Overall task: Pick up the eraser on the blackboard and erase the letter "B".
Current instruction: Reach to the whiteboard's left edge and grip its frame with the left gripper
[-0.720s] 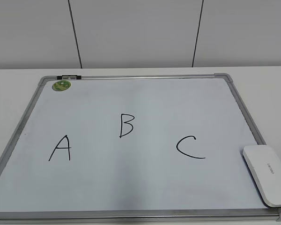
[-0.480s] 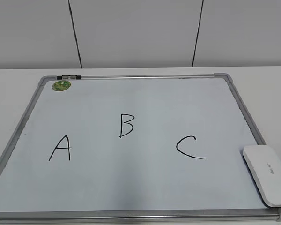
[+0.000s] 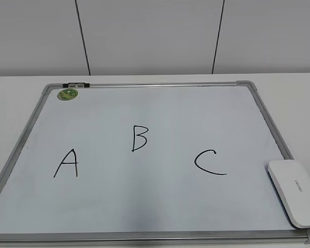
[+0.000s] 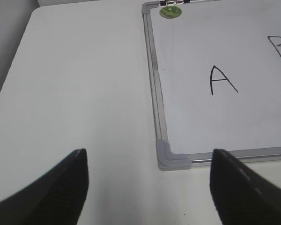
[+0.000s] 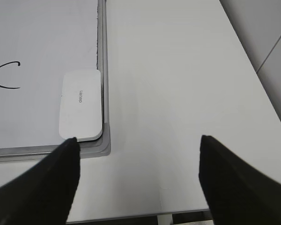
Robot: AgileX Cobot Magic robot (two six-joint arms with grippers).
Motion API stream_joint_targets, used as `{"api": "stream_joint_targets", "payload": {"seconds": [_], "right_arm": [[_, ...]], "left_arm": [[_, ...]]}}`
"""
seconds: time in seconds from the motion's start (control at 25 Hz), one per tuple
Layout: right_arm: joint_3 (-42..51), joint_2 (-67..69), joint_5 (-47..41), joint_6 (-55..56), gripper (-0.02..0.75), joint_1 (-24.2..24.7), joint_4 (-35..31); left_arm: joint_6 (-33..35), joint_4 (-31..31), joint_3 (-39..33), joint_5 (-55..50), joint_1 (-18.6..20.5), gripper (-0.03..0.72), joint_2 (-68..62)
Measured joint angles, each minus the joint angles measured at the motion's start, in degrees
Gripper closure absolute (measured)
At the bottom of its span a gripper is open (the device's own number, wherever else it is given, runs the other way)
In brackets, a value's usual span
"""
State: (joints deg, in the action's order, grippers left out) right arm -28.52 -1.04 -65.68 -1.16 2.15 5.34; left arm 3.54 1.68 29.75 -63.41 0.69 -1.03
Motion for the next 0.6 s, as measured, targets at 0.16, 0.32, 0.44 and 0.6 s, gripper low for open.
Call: {"api": "stream_joint_targets", "payload": {"seconds": [0.16,0.32,0.44,0.6], "right_arm": [[0.0,0.0,0.0,0.0,0.150,0.0,0.0],[0.0,0.0,0.0,0.0,0.150,0.0,0.0],[0.0,0.0,0.0,0.0,0.150,0.0,0.0],[0.0,0.0,0.0,0.0,0.150,0.0,0.0]], "left_arm": [[0.0,0.8,1.8,1.8,0.0,0.085,-2.6],[0.0,2.7,4.8,5.4,0.0,0.088,-11.1],[0.0,4.8,7.1,8.8,0.0,0.090,-19.9],[0.0,5.9,10.4,12.8,0.0,0.092,-32.0]]}}
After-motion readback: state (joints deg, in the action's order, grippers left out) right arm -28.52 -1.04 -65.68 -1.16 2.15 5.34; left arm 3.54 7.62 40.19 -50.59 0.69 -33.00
